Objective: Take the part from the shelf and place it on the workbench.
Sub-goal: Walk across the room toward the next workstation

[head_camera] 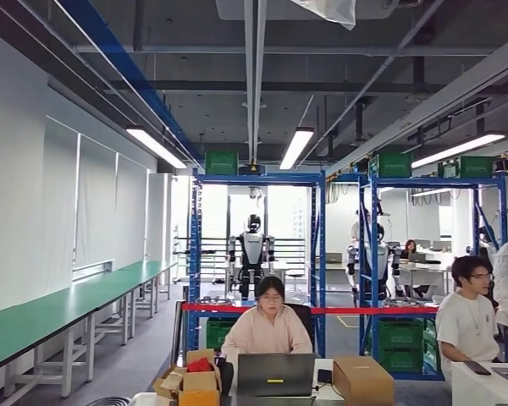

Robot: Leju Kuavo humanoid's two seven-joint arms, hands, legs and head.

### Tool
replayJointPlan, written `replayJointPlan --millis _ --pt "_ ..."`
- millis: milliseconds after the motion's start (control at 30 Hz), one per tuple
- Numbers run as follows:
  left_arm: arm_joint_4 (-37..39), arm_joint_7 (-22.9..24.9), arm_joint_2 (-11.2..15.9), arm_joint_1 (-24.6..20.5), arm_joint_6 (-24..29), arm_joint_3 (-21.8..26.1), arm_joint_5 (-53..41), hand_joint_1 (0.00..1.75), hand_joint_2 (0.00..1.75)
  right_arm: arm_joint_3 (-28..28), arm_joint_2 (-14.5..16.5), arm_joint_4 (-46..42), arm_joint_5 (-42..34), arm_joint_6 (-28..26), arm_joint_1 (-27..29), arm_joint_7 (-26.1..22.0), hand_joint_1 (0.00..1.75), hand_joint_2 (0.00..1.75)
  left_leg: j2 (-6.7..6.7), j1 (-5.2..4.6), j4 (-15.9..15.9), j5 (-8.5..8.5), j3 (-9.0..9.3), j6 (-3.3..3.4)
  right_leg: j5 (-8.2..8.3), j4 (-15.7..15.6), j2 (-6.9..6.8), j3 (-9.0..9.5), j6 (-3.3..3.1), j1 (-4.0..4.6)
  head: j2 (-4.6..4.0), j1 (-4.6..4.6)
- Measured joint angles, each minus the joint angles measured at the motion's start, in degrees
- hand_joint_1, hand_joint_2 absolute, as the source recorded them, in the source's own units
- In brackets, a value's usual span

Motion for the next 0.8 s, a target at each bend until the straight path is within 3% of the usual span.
replayJointPlan --millis 67,133,167,233,267,333,400,433,467,500,533,600,667,733,800 --pt "-0.08 -0.07 0.00 -0.17 -0.02 0.01 -0.17 0.00 0.00 -0.54 -0.01 0.27 -0.37 0.13 0.03 1.41 0.00 0.00 -0.02 0.14 -6.68 2.18 5.43 -0.05 0.54 1.74 0.06 -2.41 0.42 0.02 0.01 0.01" --pt "-0.17 -0.15 0.00 -0.43 -0.06 0.01 -0.26 0.00 0.00 -1.01 -0.02 0.38 -0.62 0.18 0.05 2.14 0.00 0.00 -0.09 0.15 -14.23 0.83 10.34 0.33 1.08 3.28 0.09 -4.08 0.96 0.17 0.01 -0.01" --pt "-0.20 -0.20 0.00 -0.51 -0.09 0.01 -0.28 0.00 0.00 -1.27 -0.07 0.43 -0.74 0.22 0.04 2.41 0.00 0.44 -0.12 0.07 -16.25 0.07 11.41 0.64 1.49 3.69 0.08 -4.63 1.21 0.24 0.02 -0.01" --pt "-0.22 -0.22 -0.07 -0.40 -0.14 0.02 -0.32 0.00 0.00 -1.96 -0.24 0.61 -1.12 0.13 0.09 3.09 0.00 1.31 -0.01 0.10 -16.84 0.21 10.84 1.60 2.09 3.97 0.20 -5.38 1.95 0.15 0.02 -0.02" --pt "-0.23 -0.21 -0.11 -0.31 -0.15 0.03 -0.36 0.00 0.00 -2.40 -0.33 0.73 -1.42 -0.11 0.15 3.70 0.00 1.75 0.11 0.14 -16.74 0.75 10.29 2.18 1.36 4.32 0.31 -5.69 2.37 0.06 0.03 -0.02" --pt "-0.31 -0.18 -0.20 -0.28 -0.14 0.05 -0.48 0.00 0.00 -3.24 -0.43 0.92 -2.11 -0.75 0.19 5.04 0.00 1.75 0.33 0.22 -16.74 2.05 8.92 3.07 -3.29 7.87 0.47 -6.67 3.14 -0.28 0.02 -0.03" --pt "-0.37 -0.17 -0.19 -0.34 -0.11 0.05 -0.70 0.00 0.00 -4.05 -0.42 0.97 -2.65 -1.06 0.14 5.93 0.00 1.75 0.38 0.13 -16.67 3.37 7.31 3.32 -8.70 14.86 0.50 -7.96 3.56 -0.60 0.02 -0.03" --pt "-0.37 -0.17 -0.20 -0.36 -0.10 0.05 -0.81 0.00 0.00 -4.40 -0.41 0.97 -2.82 -1.06 0.06 6.09 0.00 1.75 0.46 0.07 -16.61 4.01 6.48 3.33 -9.85 17.98 0.50 -8.21 3.70 -0.70 0.01 -0.04" --pt "-0.37 -0.16 -0.20 -0.39 -0.10 0.05 -0.86 0.00 0.00 -4.70 -0.40 0.97 -2.98 -1.05 -0.01 6.19 0.00 1.75 0.54 0.02 -16.55 4.59 5.65 3.29 -9.64 19.74 0.50 -7.82 3.77 -0.77 0.01 -0.04" --pt "-0.37 -0.16 -0.20 -0.44 -0.10 0.05 -0.90 0.00 0.00 -4.99 -0.39 0.97 -3.13 -1.04 -0.06 6.36 0.00 1.75 0.61 -0.03 -16.47 5.19 4.82 3.23 -8.24 19.45 0.50 -6.42 3.76 -0.80 0.01 -0.04" --pt "-0.37 -0.16 -0.20 -0.48 -0.10 0.05 -0.92 0.00 0.00 -5.25 -0.38 0.97 -3.27 -1.05 -0.09 6.54 0.00 1.75 0.63 -0.08 -16.43 5.74 4.10 3.15 -6.45 17.23 0.53 -4.17 3.63 -0.79 0.01 -0.04" --pt "-0.37 -0.17 -0.20 -0.56 -0.11 0.05 -0.95 0.00 0.00 -5.79 -0.37 0.92 -3.37 -1.14 -0.27 7.02 0.00 1.75 0.58 -0.24 -16.31 6.76 3.13 2.88 -4.24 8.19 0.73 2.74 2.94 -0.59 0.02 -0.03" --pt "-0.37 -0.20 -0.20 -0.63 -0.11 0.05 -0.94 0.00 0.00 -6.23 -0.37 0.90 -3.23 -1.33 -0.53 7.57 0.00 1.75 0.58 -0.41 -16.19 7.70 2.60 2.39 -4.52 0.41 0.90 7.94 2.17 -0.29 0.02 -0.01" --pt "-0.37 -0.22 -0.20 -0.72 -0.10 0.05 -0.94 0.00 0.00 -6.50 -0.37 0.92 -3.01 -1.52 -0.68 8.23 0.00 1.75 0.60 -0.44 -16.17 8.72 1.98 1.73 -4.61 -1.93 0.89 8.73 1.63 -0.14 0.03 -0.01" --pt "-0.37 -0.22 -0.20 -0.71 -0.09 0.05 -0.90 0.00 0.00 -6.69 -0.36 0.97 -2.84 -1.60 -0.73 8.67 0.00 1.75 0.46 -0.33 -15.22 7.54 1.04 1.15 -3.82 -2.25 0.67 7.74 0.82 -0.26 0.03 -0.01"
